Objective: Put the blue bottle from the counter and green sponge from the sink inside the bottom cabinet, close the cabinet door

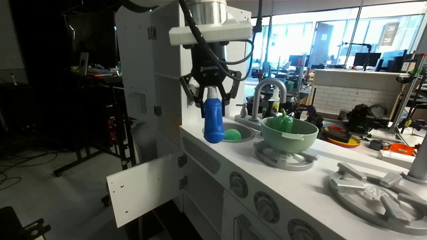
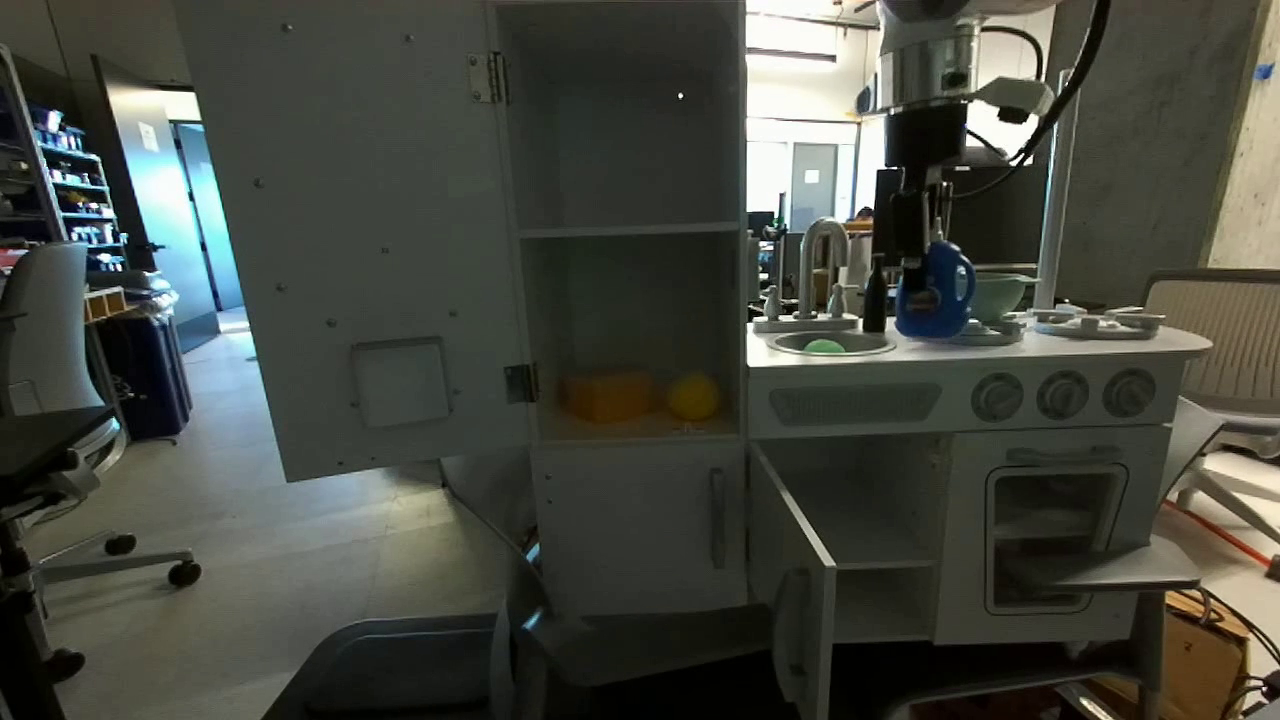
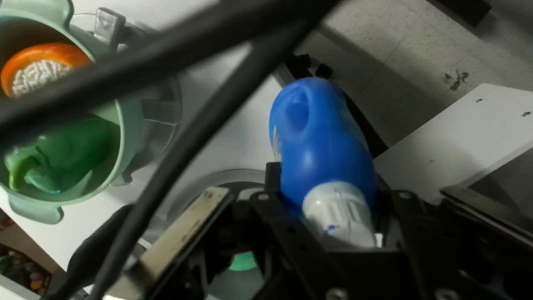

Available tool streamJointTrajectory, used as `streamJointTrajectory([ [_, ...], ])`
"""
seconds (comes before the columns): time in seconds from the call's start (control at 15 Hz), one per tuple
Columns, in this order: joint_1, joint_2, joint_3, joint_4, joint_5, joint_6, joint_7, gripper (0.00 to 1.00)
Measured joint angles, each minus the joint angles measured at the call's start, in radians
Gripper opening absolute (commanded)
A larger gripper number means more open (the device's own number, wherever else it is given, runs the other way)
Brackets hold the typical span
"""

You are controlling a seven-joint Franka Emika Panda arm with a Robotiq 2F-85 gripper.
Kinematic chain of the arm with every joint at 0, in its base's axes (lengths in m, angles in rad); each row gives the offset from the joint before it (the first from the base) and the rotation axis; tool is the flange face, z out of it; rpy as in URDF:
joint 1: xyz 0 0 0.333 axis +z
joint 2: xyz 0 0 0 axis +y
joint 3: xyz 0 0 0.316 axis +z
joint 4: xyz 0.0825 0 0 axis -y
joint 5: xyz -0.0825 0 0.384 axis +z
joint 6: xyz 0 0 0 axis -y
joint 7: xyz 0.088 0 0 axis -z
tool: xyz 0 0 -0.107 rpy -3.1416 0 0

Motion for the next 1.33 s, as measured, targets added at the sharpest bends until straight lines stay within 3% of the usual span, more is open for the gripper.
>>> streamJointTrajectory([
  [0.33,-0.005,-0.234,0.002,-0.191,0.000,-0.071,-0.123,0.22],
  [0.67,0.018,-0.432,-0.003,-0.446,0.000,0.000,-0.115,0.22],
  [1.07,0.092,-0.429,-0.001,-0.628,-0.035,0.249,0.059,0.22],
  [1.33,0.107,-0.396,-0.004,-0.696,-0.146,0.396,0.188,0.22],
])
